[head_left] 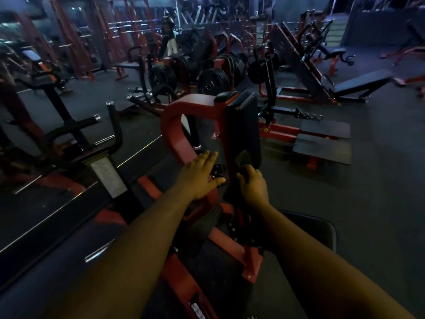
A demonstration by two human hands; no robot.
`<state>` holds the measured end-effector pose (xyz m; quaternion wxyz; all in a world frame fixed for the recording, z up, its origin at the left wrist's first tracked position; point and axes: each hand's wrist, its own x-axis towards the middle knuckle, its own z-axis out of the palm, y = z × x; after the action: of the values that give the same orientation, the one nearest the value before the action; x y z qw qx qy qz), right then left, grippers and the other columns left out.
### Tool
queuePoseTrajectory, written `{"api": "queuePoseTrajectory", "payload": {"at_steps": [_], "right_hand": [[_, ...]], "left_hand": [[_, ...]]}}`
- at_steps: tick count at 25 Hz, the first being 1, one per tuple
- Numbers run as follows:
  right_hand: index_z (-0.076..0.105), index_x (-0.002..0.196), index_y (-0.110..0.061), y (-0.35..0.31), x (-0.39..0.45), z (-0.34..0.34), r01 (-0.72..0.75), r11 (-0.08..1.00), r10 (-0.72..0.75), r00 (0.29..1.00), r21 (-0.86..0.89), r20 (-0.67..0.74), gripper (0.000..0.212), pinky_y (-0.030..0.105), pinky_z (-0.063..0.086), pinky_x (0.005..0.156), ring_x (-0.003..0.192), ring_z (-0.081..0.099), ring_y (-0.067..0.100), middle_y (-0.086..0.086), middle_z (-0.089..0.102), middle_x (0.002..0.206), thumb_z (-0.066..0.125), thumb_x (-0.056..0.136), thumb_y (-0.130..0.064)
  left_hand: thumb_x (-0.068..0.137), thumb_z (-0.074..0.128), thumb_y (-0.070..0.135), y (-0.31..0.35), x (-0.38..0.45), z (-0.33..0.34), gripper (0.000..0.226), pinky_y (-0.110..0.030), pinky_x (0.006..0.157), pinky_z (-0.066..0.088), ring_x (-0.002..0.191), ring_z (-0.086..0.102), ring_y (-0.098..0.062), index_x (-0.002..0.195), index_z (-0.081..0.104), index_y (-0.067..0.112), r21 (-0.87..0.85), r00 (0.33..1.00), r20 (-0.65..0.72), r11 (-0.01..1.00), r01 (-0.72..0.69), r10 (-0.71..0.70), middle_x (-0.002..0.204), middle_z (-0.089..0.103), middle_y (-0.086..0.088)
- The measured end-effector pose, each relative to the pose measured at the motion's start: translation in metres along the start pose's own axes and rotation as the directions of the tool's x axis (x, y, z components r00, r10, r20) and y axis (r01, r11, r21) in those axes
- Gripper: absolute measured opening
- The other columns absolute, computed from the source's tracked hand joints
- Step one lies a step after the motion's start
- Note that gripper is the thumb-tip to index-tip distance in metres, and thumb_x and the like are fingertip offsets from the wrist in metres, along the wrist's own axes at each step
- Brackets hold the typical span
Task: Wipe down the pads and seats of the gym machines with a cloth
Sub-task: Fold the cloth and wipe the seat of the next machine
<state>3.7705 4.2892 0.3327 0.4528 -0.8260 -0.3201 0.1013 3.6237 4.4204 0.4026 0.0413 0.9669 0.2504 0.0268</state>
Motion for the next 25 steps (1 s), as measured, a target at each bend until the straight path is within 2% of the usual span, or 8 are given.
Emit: {"api": "queuePoseTrajectory", "payload": {"at_steps": [3,6,8,10,13,17,20,25], "right_hand": [[0.054,0.123,-0.028,-0.005,-0.041,0.012,0.1,0.964,-0.067,0.988,-0.246,0.14,0.024,0.062,0.042,0.099,0.118,0.053,0.033,0.007,0.057,0.124,0.051,0.1,-0.033],[0.054,0.115,-0.033,-0.002,-0.073,0.023,0.2,0.951,-0.143,0.96,-0.233,0.242,0.02,0.066,0.038,0.101,0.116,0.057,0.033,0.004,0.064,0.119,0.05,0.096,-0.028],[0.055,0.121,-0.036,-0.002,-0.092,0.03,0.274,0.94,-0.206,0.931,-0.203,0.301,0.028,0.06,0.044,0.099,0.116,0.059,0.033,0.004,0.065,0.122,0.051,0.095,-0.026],[0.061,0.12,-0.03,-0.004,-0.11,0.039,0.378,0.916,-0.307,0.876,-0.135,0.371,0.031,0.051,0.052,0.092,0.112,0.062,0.034,0.006,0.068,0.12,0.055,0.092,-0.021],[0.066,0.114,-0.023,-0.003,-0.142,0.054,0.559,0.829,-0.478,0.721,-0.013,0.501,0.028,0.048,0.055,0.086,0.107,0.065,0.036,0.007,0.07,0.115,0.059,0.088,-0.015],[0.066,0.11,-0.024,-0.002,-0.222,0.05,0.714,0.686,-0.619,0.474,0.138,0.627,0.022,0.048,0.055,0.085,0.104,0.065,0.037,0.01,0.071,0.11,0.061,0.091,-0.016],[0.066,0.112,-0.025,-0.002,-0.295,0.034,0.758,0.613,-0.659,0.337,0.221,0.672,0.021,0.046,0.055,0.087,0.106,0.064,0.035,0.008,0.071,0.112,0.062,0.092,-0.018],[0.068,0.111,-0.023,-0.007,-0.441,-0.005,0.764,0.483,-0.711,0.058,0.427,0.701,0.02,0.045,0.054,0.088,0.106,0.064,0.034,0.007,0.072,0.11,0.064,0.092,-0.018]], "left_hand": [[0.096,0.041,0.068,-0.002,-0.061,0.023,0.087,-0.049,0.124,0.014,0.155,0.012,-0.025,0.162,0.007,0.023,-0.008,0.994,0.038,0.995,0.1,-0.099,0.17,0.006,-0.007],[0.095,0.039,0.071,-0.004,-0.129,0.043,0.088,-0.051,0.124,0.016,0.155,0.014,-0.028,0.162,0.009,0.023,-0.017,0.971,0.063,0.972,0.232,-0.231,0.17,0.007,-0.007],[0.093,0.04,0.072,0.001,-0.174,0.054,0.089,-0.052,0.123,0.019,0.154,0.017,-0.026,0.161,0.011,0.023,-0.021,0.938,0.051,0.939,0.343,-0.342,0.169,0.011,-0.005],[0.094,0.041,0.071,0.012,-0.219,0.061,0.089,-0.051,0.124,0.018,0.154,0.016,-0.025,0.161,0.011,0.023,-0.059,0.884,0.04,0.882,0.467,-0.466,0.169,0.011,-0.006],[0.095,0.043,0.069,0.046,-0.295,0.071,0.089,-0.049,0.124,0.017,0.154,0.017,-0.027,0.162,0.01,0.021,-0.1,0.754,-0.002,0.751,0.653,-0.656,0.169,0.011,-0.007],[0.093,0.042,0.072,0.126,-0.407,0.096,0.09,-0.05,0.123,0.016,0.155,0.016,-0.025,0.162,0.009,0.023,-0.169,0.487,-0.009,0.482,0.86,-0.873,0.169,0.012,-0.005],[0.093,0.04,0.074,0.198,-0.485,0.105,0.091,-0.05,0.124,0.014,0.155,0.014,-0.025,0.162,0.008,0.025,-0.181,0.311,0.03,0.301,0.936,-0.95,0.17,0.009,-0.005],[0.093,0.04,0.073,0.321,-0.614,0.103,0.089,-0.048,0.124,0.013,0.155,0.013,-0.022,0.162,0.009,0.026,-0.207,0.04,0.019,0.036,0.978,-0.999,0.17,0.009,-0.003]]}}
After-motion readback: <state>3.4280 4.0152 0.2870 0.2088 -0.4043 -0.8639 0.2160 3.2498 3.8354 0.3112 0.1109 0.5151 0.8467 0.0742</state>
